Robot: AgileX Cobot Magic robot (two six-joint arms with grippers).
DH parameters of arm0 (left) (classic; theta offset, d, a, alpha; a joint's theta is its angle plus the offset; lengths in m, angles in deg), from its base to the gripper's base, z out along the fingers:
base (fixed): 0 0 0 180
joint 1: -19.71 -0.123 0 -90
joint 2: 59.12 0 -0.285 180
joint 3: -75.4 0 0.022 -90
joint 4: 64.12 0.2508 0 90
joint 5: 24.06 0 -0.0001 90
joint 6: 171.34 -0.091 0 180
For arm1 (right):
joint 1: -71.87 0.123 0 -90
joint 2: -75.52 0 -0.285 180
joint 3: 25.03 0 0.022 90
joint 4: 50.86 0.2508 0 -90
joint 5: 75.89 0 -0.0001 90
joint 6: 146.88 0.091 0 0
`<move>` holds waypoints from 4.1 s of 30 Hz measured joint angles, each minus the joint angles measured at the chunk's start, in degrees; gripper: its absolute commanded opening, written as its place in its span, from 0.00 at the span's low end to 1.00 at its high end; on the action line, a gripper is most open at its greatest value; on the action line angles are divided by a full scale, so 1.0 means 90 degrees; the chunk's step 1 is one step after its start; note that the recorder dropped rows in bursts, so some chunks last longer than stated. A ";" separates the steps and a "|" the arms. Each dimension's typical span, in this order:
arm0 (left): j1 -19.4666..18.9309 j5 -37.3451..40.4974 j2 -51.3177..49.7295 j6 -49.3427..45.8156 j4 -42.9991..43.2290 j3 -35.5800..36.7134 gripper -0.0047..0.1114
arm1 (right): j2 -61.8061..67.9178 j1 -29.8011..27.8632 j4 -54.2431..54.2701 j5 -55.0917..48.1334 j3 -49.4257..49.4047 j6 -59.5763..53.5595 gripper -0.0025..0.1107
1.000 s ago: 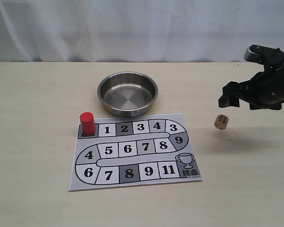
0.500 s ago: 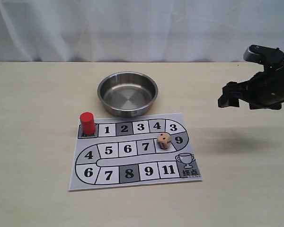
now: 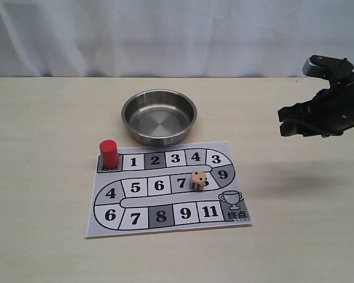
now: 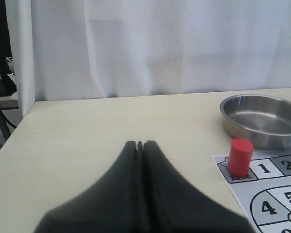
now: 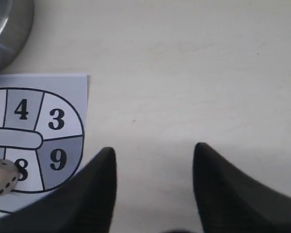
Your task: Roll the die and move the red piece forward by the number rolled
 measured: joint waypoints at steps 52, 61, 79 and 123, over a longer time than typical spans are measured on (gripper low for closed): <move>0.0000 0.0000 0.0000 0.0000 0.0000 0.0000 0.04 | 0.0958 0.3256 -0.2003 0.0259 -0.0112 0.0764 0.06; 0.0000 0.0000 0.0000 0.0000 0.0000 0.0000 0.04 | 0.0958 0.3256 -0.2003 0.0259 -0.0112 0.0764 0.06; 0.0000 0.0000 0.0000 0.0000 0.0000 0.0000 0.04 | 0.0353 0.3256 -0.2003 0.0096 0.0066 0.0764 0.09; 0.0000 0.0000 0.0000 0.0000 0.0000 0.0000 0.04 | 0.3177 0.4892 -0.2061 -0.0163 0.4590 0.1235 0.57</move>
